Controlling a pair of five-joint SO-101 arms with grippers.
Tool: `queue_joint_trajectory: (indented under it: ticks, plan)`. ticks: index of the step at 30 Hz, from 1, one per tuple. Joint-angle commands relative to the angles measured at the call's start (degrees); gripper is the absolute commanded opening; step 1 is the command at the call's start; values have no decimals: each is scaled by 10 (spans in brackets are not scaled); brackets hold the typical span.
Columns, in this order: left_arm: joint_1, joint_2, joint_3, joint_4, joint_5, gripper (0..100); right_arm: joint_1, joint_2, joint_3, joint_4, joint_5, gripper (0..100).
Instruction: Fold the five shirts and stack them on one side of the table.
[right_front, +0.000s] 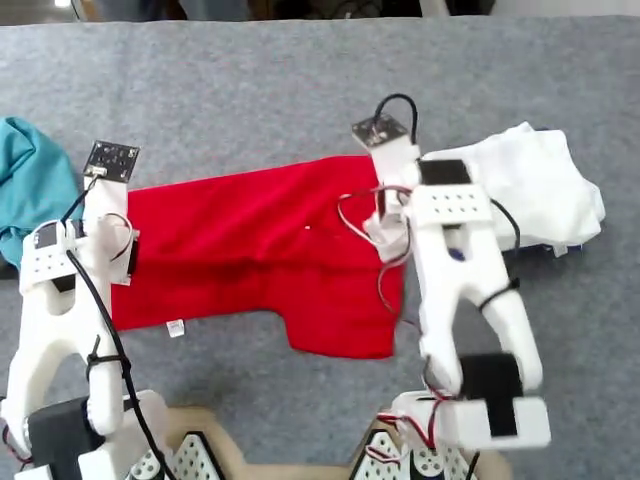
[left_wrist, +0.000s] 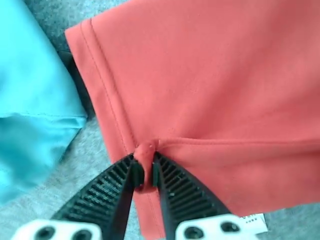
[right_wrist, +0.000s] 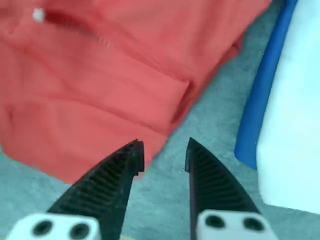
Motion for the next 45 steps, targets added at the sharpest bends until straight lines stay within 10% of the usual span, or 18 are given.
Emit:
queue_joint_trajectory:
  ticks: [1, 45]
  plan:
    - [4, -20, -3, -5, 23, 29, -17, 38, -64, 4, -60, 155]
    - [5, -19, -3, -10, 27, 29, -5, 229, -165, -41, -108, 18]
